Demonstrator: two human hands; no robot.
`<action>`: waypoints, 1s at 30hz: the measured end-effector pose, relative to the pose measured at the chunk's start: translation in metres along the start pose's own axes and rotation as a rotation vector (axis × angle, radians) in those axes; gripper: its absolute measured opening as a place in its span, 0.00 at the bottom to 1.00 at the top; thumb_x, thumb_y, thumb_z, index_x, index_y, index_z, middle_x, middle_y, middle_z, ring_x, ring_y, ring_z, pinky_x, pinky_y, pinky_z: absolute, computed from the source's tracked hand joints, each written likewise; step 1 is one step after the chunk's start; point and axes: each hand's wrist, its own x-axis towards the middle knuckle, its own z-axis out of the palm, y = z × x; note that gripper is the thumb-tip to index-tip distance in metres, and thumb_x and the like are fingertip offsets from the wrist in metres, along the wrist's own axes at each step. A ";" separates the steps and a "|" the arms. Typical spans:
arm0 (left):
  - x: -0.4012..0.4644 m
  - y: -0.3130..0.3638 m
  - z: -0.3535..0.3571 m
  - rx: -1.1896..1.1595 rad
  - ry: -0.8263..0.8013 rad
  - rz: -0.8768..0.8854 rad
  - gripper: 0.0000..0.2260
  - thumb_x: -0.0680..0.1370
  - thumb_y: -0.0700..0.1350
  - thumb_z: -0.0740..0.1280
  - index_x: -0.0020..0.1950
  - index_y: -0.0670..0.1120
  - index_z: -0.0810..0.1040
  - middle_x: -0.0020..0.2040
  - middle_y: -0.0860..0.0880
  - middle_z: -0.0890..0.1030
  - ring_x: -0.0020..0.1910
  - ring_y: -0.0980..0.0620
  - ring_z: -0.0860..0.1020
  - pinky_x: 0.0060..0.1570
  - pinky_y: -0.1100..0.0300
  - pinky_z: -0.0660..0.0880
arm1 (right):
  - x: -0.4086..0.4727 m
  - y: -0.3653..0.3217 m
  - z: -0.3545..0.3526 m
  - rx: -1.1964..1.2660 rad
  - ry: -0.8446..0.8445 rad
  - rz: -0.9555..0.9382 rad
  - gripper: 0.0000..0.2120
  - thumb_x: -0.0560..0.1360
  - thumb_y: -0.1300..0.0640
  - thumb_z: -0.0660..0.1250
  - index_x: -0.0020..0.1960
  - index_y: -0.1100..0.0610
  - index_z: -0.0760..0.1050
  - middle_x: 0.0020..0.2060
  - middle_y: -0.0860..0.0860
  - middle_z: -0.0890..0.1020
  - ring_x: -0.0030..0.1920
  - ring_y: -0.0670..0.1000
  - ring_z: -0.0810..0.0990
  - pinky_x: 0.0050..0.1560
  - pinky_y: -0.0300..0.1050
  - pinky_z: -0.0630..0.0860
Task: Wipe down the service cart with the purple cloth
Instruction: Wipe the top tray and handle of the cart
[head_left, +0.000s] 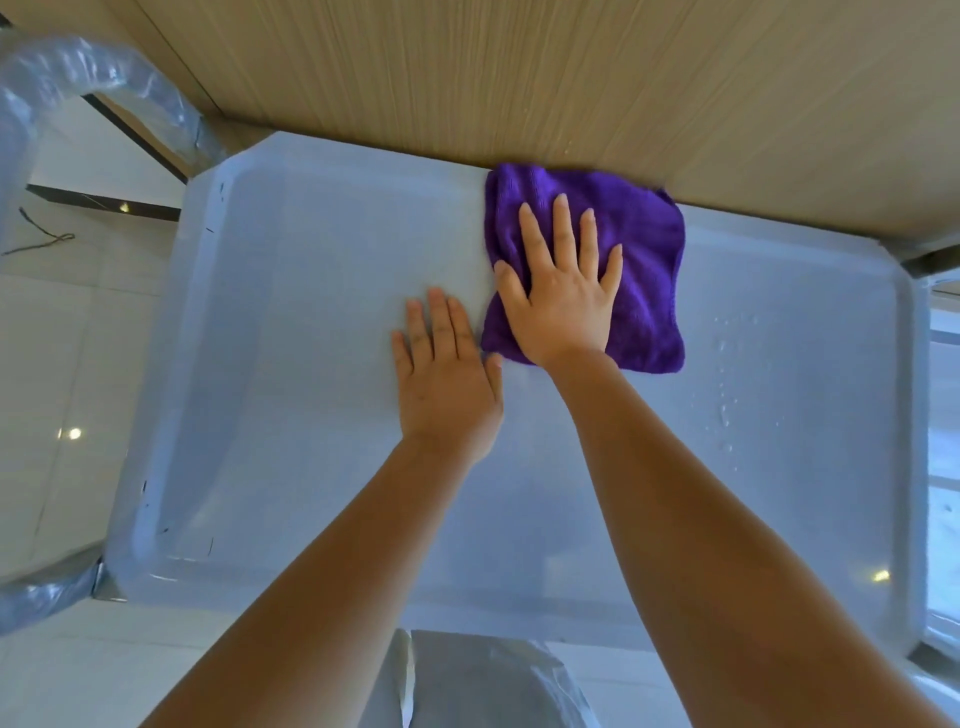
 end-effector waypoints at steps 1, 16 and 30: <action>0.001 -0.001 0.000 0.009 -0.006 0.007 0.28 0.82 0.53 0.44 0.75 0.39 0.37 0.76 0.41 0.38 0.75 0.41 0.38 0.72 0.48 0.39 | -0.007 0.002 0.002 0.003 -0.003 0.018 0.28 0.79 0.40 0.48 0.76 0.44 0.46 0.76 0.49 0.47 0.76 0.55 0.42 0.71 0.60 0.38; -0.005 -0.009 -0.007 -0.035 0.016 0.091 0.29 0.82 0.49 0.51 0.75 0.37 0.41 0.76 0.40 0.41 0.75 0.40 0.40 0.72 0.48 0.42 | -0.203 -0.012 0.039 -0.025 0.030 0.219 0.28 0.74 0.39 0.51 0.72 0.48 0.63 0.70 0.56 0.68 0.70 0.62 0.64 0.66 0.66 0.55; -0.130 -0.029 0.033 -0.109 -0.133 0.309 0.28 0.81 0.54 0.47 0.76 0.42 0.43 0.77 0.44 0.42 0.76 0.47 0.39 0.72 0.52 0.38 | -0.328 -0.009 0.061 0.041 0.055 0.213 0.26 0.78 0.38 0.45 0.72 0.48 0.58 0.72 0.53 0.63 0.72 0.57 0.58 0.71 0.57 0.48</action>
